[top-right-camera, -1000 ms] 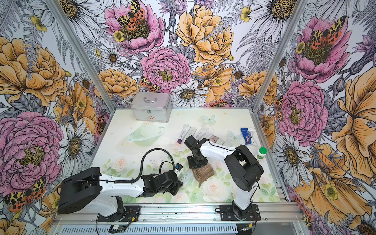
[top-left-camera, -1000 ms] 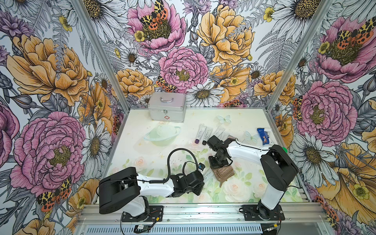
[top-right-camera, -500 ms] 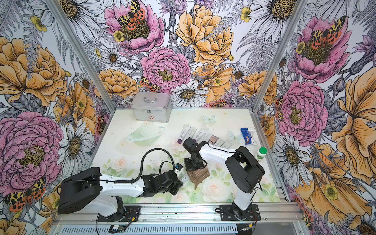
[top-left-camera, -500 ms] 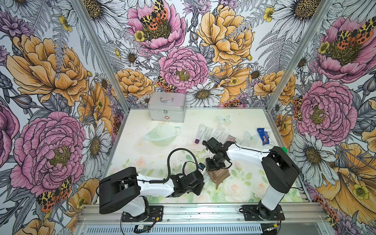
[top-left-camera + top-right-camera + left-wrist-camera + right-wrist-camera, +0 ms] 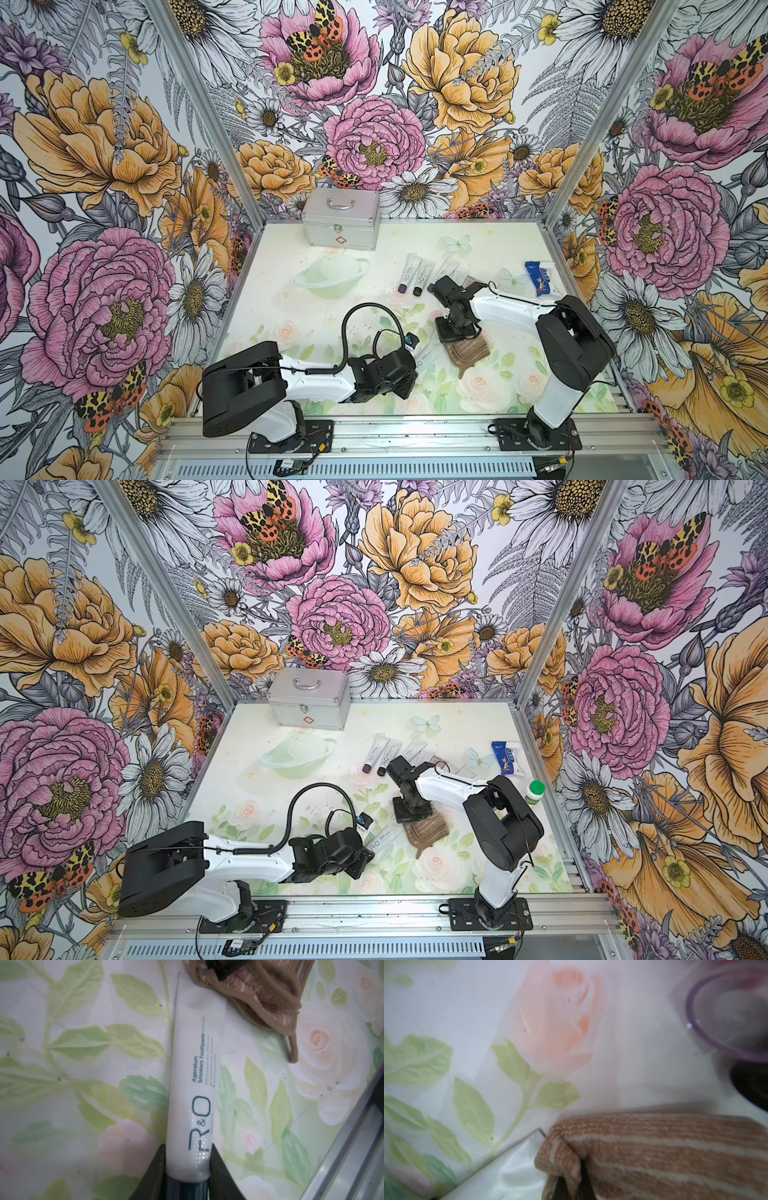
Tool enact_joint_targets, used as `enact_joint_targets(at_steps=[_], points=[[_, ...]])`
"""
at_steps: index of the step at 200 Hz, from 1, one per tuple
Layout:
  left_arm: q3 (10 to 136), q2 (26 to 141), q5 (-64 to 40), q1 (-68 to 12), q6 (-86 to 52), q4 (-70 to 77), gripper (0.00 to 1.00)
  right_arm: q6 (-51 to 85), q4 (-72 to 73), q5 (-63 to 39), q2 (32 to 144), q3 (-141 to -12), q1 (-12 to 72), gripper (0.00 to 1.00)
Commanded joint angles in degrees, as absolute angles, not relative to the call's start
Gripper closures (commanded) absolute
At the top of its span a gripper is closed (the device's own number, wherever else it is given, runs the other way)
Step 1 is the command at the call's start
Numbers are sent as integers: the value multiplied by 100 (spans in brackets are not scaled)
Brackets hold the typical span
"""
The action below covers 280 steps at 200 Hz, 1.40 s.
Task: Wipe the surface of the toothpaste tube
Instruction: Wipe the dirt from the toothpaste tube, then move the toothpaste to the center of the board.
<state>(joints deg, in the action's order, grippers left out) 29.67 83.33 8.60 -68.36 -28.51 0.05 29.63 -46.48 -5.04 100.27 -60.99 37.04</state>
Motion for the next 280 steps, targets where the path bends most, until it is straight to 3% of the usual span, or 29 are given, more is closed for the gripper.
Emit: enact_joint_targets(at_steps=[1, 67, 147, 208, 280], points=[[2843, 8431, 1096, -6763, -2847, -356, 72, 3190, -4876, -1229, 10054, -6082, 4166, 100], [2883, 8428, 1066, -6673, -2812, -369, 72, 3600, -4591, -1659, 9742, -5863, 4747, 100], [2973, 8152, 1524, -6583, -3257, -1218, 72, 3222, -4669, -695, 9522, -5654, 3403, 100], [2836, 7414, 2256, -6542, -4190, -2095, 70, 3079, -4658, -955, 9367, -5807, 3323, 100], [3315, 7409, 2118, -5355, -3602, -2309, 69, 3168, -4476, -1090, 9367, -5795, 3940, 100]])
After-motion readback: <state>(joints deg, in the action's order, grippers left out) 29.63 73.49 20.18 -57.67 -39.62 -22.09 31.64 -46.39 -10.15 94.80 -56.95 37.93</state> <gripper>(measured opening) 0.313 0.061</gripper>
